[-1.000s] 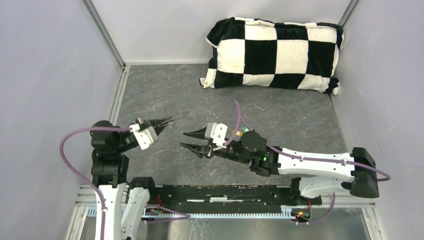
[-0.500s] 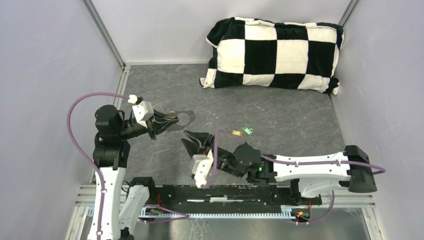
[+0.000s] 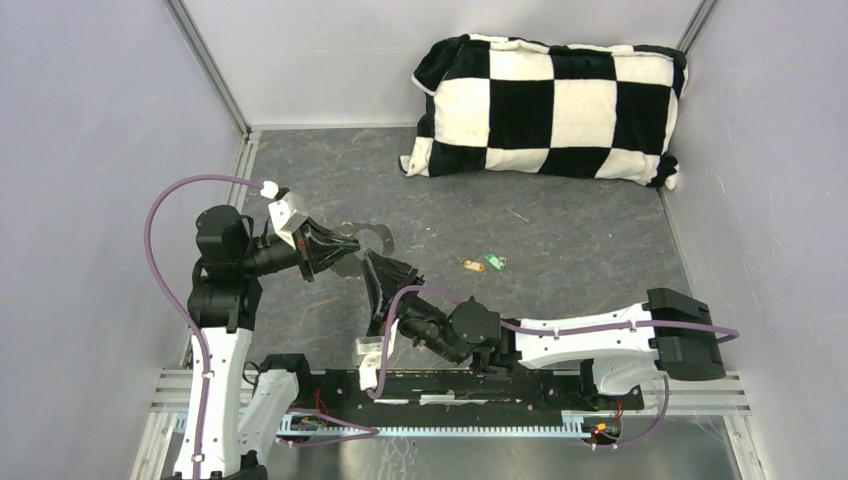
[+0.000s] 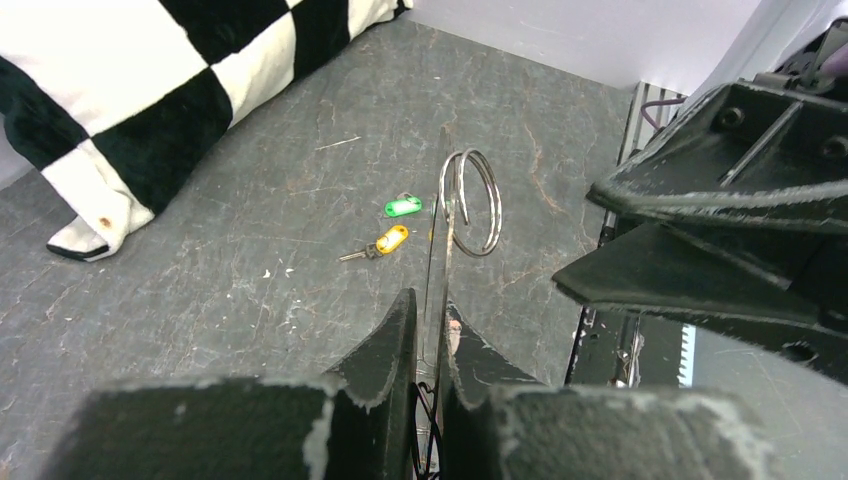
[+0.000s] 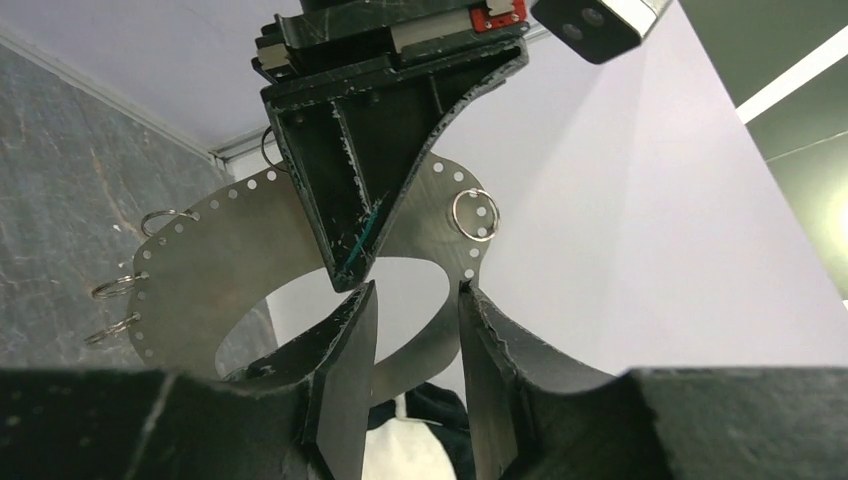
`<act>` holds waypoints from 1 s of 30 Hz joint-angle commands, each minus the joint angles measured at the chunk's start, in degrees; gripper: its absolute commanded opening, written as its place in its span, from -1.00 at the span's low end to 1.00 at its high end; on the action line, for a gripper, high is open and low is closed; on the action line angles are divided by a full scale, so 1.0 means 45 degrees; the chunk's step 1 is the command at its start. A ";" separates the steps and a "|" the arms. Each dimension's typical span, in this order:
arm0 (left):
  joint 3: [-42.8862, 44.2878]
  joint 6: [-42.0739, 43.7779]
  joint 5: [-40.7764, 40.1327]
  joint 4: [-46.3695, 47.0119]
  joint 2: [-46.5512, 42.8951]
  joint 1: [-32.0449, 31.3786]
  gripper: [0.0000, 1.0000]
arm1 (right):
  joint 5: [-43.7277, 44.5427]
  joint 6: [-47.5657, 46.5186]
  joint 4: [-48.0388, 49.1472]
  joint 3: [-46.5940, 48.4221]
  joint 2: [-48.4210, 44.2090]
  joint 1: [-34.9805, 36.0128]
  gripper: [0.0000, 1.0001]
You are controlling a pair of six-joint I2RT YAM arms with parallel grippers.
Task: Put the keys on the keyring
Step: Adjust the keyring.
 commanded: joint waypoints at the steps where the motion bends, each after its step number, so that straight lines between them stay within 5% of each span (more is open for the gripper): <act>1: 0.0155 -0.0322 0.0422 -0.0267 -0.0252 0.0049 -0.96 | -0.0014 -0.1242 0.1927 0.0597 0.0595 0.0048 -0.17; 11: 0.0044 0.0228 0.0327 -0.0756 -0.0354 0.0049 -0.96 | -0.0301 -0.2199 0.3731 0.0893 0.1282 0.0047 -0.13; 30: 0.0139 0.0373 0.0461 -0.0751 -0.0460 0.0048 -0.96 | -0.0820 -0.2125 0.2439 0.1807 0.1848 -0.0035 -0.14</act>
